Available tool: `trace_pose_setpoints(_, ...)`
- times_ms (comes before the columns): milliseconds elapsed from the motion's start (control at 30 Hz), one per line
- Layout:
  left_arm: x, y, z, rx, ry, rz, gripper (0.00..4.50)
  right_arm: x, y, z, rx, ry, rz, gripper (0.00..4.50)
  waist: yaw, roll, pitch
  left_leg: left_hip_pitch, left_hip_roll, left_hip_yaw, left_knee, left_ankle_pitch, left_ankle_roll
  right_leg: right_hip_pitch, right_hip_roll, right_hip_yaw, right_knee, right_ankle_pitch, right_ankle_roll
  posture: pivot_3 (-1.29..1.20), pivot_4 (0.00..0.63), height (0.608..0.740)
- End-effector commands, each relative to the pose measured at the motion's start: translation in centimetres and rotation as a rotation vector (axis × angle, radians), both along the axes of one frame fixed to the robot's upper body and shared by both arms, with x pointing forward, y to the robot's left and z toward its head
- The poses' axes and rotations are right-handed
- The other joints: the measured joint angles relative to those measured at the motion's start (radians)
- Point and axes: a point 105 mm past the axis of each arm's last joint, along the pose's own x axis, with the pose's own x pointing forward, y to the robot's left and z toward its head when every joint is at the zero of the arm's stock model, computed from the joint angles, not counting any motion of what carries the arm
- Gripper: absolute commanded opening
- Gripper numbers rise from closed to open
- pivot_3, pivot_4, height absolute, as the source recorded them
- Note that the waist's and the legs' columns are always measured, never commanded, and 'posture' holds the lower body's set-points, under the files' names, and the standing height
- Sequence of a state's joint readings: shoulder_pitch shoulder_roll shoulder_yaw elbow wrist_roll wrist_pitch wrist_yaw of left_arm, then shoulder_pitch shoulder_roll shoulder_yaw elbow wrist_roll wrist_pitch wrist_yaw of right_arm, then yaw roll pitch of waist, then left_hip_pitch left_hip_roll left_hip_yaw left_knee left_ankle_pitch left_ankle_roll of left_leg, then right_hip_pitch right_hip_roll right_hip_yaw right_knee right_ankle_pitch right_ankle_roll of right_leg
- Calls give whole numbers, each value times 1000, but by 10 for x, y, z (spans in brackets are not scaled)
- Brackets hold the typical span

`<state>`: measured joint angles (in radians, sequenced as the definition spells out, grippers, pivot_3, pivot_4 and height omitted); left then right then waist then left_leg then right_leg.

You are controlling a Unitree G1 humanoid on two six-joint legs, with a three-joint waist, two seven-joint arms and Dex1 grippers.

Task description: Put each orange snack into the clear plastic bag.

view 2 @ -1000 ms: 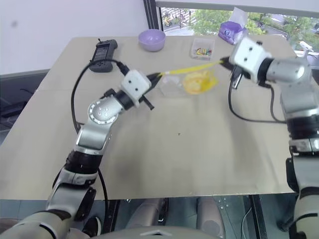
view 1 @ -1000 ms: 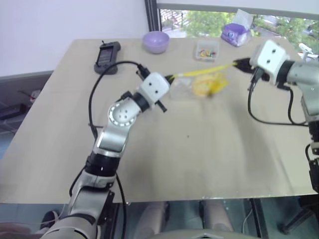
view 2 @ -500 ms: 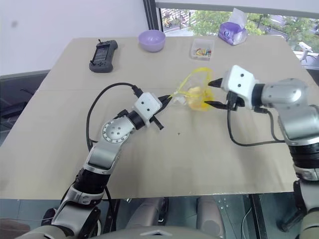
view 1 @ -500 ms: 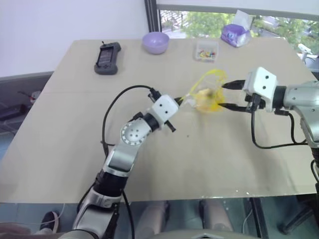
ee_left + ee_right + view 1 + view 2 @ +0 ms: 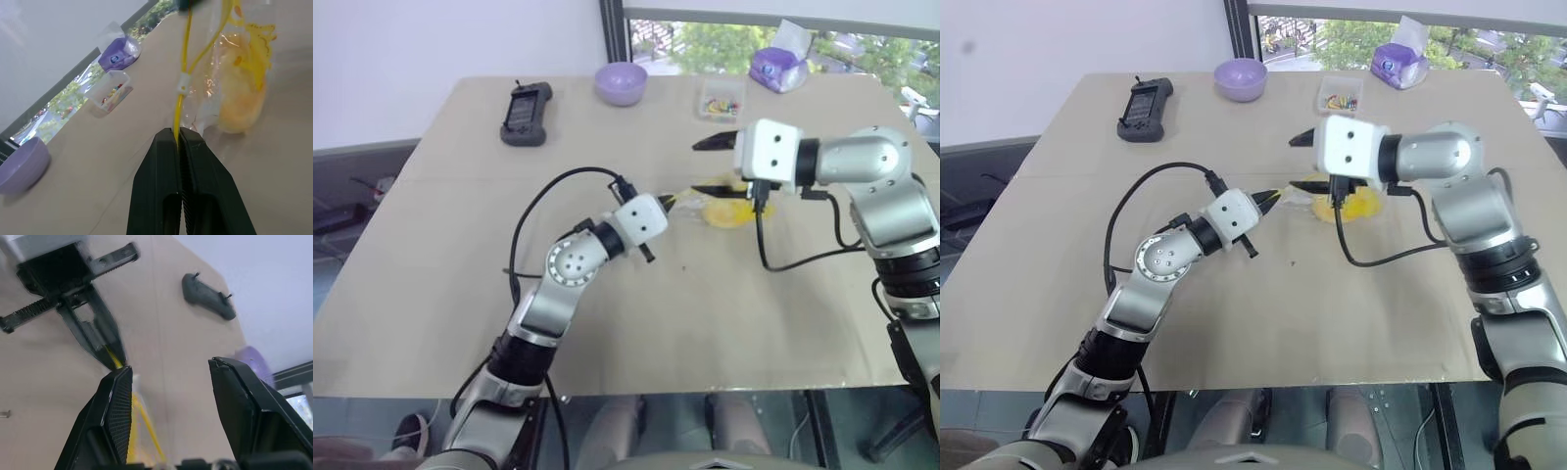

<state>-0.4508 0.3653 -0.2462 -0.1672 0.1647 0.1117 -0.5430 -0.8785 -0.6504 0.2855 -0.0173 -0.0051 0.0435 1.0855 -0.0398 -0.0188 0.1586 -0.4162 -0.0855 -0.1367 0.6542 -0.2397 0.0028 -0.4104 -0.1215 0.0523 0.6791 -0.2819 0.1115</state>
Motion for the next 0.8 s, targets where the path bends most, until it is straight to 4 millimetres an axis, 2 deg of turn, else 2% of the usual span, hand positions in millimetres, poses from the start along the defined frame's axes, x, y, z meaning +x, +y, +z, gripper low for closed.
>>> trace_pose_setpoints(33, -11, -10, 21, -16, -80, -61, 0, 0, 5, -2, -24, -15, 9, 2688, -2, 0, 0, 0, 0, 0, 0, 0, 0, 0, 0, 0, 0, 0, 0, 0, 150, 740)
trace_pose_setpoints(300, -15, -12, 24, -16, -76, -77, 0, 5, 9, -8, -52, -41, 12, 2688, -2, 0, 0, 0, 0, 0, 0, 0, 0, 0, 0, 0, 0, 0, 0, 0, 150, 740)
trace_pose_setpoints(400, -15, -10, 23, -13, -73, -69, 0, 6, 9, -4, -48, -53, 14, 1945, -2, 0, 0, 0, 0, 0, 0, 0, 0, 0, 0, 0, 0, 0, 0, 0, 150, 740)
trace_pose_setpoints(500, -14, -8, 22, -10, -68, -61, 0, 5, 6, 0, -51, -65, 12, 739, -2, 0, 0, 0, 0, 0, 0, 0, 0, 0, 0, 0, 0, 0, 0, 0, 150, 740)
trace_pose_setpoints(800, -13, -7, 19, 9, -60, -60, 0, 4, 2, 8, -54, -98, 2, 739, -2, 0, 0, 0, 0, 0, 0, 0, 0, 0, 0, 0, 0, 0, 0, 0, 150, 740)
